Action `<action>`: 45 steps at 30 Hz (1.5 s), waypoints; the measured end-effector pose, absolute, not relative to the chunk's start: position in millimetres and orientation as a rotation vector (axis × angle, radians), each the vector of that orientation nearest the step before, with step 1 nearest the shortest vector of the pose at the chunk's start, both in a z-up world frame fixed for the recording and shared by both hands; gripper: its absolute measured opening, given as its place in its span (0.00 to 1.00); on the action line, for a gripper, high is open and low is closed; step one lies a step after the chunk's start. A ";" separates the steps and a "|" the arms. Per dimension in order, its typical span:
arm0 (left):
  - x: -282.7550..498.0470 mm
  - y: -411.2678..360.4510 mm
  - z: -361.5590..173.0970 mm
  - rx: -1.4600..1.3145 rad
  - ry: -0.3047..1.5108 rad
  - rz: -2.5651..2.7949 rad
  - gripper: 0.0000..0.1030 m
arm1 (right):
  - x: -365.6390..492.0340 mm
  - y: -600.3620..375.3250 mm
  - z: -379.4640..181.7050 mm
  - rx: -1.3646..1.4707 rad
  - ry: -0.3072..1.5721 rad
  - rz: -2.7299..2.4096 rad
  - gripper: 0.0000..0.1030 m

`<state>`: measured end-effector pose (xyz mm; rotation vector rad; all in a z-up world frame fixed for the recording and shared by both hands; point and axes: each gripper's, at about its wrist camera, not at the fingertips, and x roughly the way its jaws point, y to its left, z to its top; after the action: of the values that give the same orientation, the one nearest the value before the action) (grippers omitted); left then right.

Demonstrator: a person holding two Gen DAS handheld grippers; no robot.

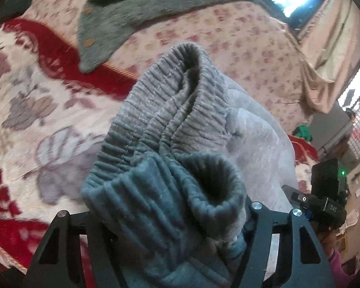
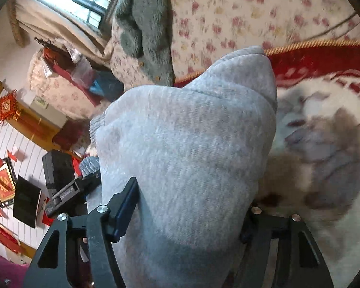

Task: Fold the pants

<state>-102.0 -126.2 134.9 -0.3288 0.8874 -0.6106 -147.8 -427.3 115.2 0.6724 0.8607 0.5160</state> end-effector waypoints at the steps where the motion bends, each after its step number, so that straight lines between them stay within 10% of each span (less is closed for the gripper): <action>1: -104.1 -136.4 140.5 -0.326 0.879 -0.622 0.65 | -153.0 -437.7 122.5 0.670 0.845 0.504 0.70; 16: -138.4 -269.2 105.0 -0.286 0.999 -0.679 0.66 | -211.3 -564.3 110.2 0.666 0.910 0.301 0.73; 21: -142.7 -265.3 91.4 -0.275 0.996 -0.664 0.75 | -219.5 -570.4 89.0 0.647 0.922 0.202 0.88; 26: -142.7 -253.6 100.6 -0.228 0.978 -0.610 0.88 | -234.4 -567.0 114.9 0.505 0.892 0.094 0.88; 45: -181.7 -289.6 173.3 -0.014 0.735 -0.502 0.89 | -262.1 -513.0 171.6 0.364 0.708 -0.102 0.91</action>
<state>-181.7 -289.6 173.3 -0.0139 0.7349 -0.5017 -262.1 -513.0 171.6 0.3639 0.7083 -0.1023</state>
